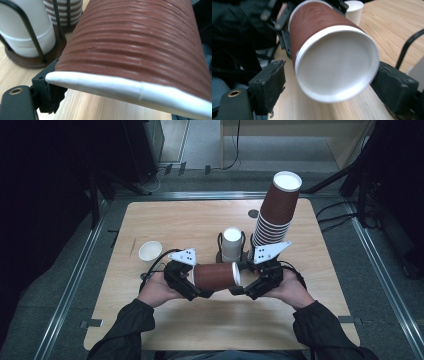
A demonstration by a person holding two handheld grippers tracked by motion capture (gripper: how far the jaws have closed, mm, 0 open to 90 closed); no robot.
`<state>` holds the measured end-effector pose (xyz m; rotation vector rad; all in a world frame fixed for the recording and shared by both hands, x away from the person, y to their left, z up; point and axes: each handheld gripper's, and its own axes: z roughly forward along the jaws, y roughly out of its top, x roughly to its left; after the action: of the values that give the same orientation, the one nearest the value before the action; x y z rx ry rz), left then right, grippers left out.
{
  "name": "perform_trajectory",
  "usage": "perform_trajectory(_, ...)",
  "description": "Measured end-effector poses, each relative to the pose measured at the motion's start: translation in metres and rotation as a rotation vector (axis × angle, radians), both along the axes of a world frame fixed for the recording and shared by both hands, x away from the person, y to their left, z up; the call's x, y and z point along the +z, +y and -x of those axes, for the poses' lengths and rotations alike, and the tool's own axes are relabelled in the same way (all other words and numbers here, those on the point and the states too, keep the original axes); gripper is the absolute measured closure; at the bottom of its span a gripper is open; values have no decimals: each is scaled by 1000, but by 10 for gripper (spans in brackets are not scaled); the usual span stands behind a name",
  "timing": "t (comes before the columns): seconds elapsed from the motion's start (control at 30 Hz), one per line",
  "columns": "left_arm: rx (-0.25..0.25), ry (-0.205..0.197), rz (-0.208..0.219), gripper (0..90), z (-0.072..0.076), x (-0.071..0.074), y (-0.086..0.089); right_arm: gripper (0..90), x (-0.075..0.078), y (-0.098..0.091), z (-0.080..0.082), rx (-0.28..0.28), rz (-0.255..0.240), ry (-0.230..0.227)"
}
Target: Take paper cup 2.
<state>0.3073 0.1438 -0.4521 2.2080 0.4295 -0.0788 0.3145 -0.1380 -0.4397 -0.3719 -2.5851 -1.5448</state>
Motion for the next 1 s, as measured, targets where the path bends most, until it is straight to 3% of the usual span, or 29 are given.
perform_trajectory(0.1, -1, -7, -60, 91, 0, 0, 0, 151, -2, 0, 1, 3, 45, -21)
perform_trajectory(0.23, -6, 24, -112, 90, 0, -3, -2, 152, -6, 1, 2, 13, 96, -45)
perform_trajectory(0.6, -40, 42, -256, 90, -1, -14, -17, 151, -16, 10, 4, 53, 165, -81)
perform_trajectory(1.0, -60, 92, -316, 86, -1, -22, -34, 153, -36, 34, 6, 109, 302, -93)
